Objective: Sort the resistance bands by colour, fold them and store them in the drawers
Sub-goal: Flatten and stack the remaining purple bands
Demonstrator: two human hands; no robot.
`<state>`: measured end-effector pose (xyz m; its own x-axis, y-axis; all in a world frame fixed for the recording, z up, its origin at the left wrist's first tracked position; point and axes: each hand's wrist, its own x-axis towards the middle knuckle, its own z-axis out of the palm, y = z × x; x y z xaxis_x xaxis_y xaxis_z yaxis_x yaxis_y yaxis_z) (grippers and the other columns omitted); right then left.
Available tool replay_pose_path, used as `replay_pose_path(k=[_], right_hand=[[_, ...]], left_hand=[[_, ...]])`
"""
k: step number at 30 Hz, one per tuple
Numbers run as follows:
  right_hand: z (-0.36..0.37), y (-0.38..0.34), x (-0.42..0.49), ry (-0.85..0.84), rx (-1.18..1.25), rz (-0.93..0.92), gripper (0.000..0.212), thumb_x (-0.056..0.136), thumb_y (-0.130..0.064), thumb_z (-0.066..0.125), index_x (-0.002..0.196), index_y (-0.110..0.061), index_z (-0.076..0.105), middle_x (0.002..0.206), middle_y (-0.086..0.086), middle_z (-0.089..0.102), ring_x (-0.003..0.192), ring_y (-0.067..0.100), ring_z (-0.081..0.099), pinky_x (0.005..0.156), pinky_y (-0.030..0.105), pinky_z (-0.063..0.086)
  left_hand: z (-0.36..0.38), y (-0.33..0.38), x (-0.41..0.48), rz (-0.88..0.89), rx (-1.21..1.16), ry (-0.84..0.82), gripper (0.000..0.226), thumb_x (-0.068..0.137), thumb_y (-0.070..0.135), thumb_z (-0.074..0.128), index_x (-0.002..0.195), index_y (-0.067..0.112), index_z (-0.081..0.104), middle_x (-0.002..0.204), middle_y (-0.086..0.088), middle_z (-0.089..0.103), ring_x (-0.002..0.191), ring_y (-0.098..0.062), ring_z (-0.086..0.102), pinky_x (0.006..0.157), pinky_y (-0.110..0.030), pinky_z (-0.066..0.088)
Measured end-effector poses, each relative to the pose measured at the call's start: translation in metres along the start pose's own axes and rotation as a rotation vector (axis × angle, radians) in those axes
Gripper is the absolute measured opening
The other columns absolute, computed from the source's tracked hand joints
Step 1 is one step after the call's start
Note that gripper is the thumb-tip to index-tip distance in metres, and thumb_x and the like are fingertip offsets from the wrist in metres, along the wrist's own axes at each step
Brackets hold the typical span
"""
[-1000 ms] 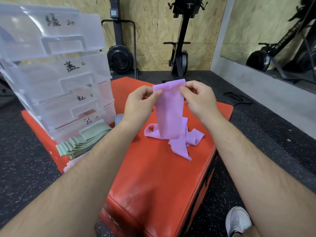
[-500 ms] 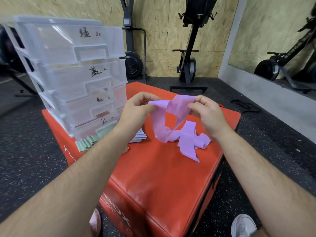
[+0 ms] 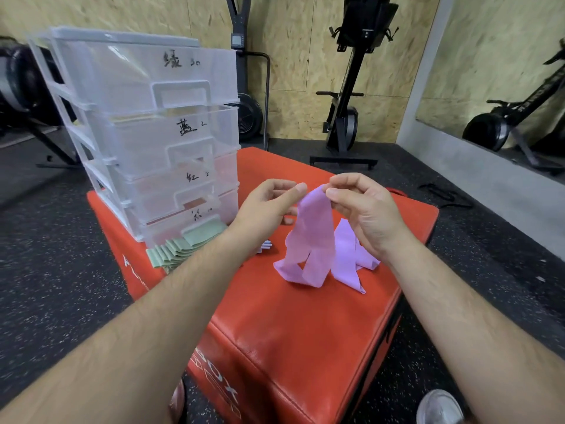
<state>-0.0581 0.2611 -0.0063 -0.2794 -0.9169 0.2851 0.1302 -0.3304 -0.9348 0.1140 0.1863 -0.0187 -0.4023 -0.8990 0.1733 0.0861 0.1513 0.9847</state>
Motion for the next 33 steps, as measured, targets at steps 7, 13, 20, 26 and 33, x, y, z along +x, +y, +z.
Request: replay_pose_path(k=[7, 13, 20, 26, 33], right_hand=[[0.003, 0.006, 0.001, -0.004, -0.081, 0.03, 0.019, 0.085, 0.005, 0.071, 0.097, -0.009, 0.069, 0.079, -0.001, 0.063, 0.082, 0.019, 0.062, 0.085, 0.036, 0.055], [0.005, 0.001, 0.001, -0.019, -0.018, 0.025, 0.023, 0.084, 0.009, 0.068, 0.098, -0.009, 0.067, 0.078, -0.002, 0.057, 0.077, 0.013, 0.058, 0.079, 0.028, 0.053], [0.002, 0.001, 0.0, -0.024, -0.165, 0.01, 0.024, 0.084, 0.011, 0.065, 0.095, -0.01, 0.069, 0.077, -0.001, 0.059, 0.076, 0.013, 0.058, 0.076, 0.027, 0.052], [0.004, 0.012, -0.009, -0.072, -0.745, -0.175, 0.017, 0.081, -0.01, 0.069, 0.09, -0.023, 0.07, 0.106, -0.005, 0.062, 0.103, 0.008, 0.058, 0.087, 0.03, 0.049], [0.016, 0.028, -0.011, -0.059, -0.672, -0.082, 0.019, 0.089, -0.014, 0.071, 0.103, -0.017, 0.059, 0.099, -0.002, 0.071, 0.092, 0.013, 0.068, 0.076, 0.025, 0.052]], left_hand=[[-0.002, 0.004, 0.004, -0.055, -0.025, -0.024, 0.01, 0.092, 0.018, 0.067, 0.1, 0.011, 0.069, 0.1, -0.006, 0.072, 0.08, -0.014, 0.066, 0.068, -0.027, 0.052], [0.002, 0.006, -0.007, -0.298, 0.044, -0.221, 0.025, 0.101, 0.032, 0.055, 0.082, 0.017, 0.06, 0.066, 0.002, 0.057, 0.064, -0.018, 0.057, 0.068, -0.034, 0.052], [0.002, 0.009, -0.006, -0.286, -0.16, -0.12, 0.022, 0.091, -0.006, 0.061, 0.109, 0.007, 0.063, 0.069, -0.001, 0.068, 0.051, -0.008, 0.061, 0.058, -0.022, 0.057], [-0.001, 0.009, 0.0, -0.183, -0.199, -0.004, 0.018, 0.09, -0.01, 0.059, 0.092, 0.005, 0.068, 0.078, -0.008, 0.067, 0.049, -0.007, 0.06, 0.059, -0.019, 0.056], [-0.002, 0.013, -0.002, -0.097, -0.063, -0.1, 0.034, 0.088, -0.018, 0.046, 0.098, 0.003, 0.071, 0.089, -0.014, 0.068, 0.076, -0.017, 0.068, 0.072, -0.022, 0.057]])
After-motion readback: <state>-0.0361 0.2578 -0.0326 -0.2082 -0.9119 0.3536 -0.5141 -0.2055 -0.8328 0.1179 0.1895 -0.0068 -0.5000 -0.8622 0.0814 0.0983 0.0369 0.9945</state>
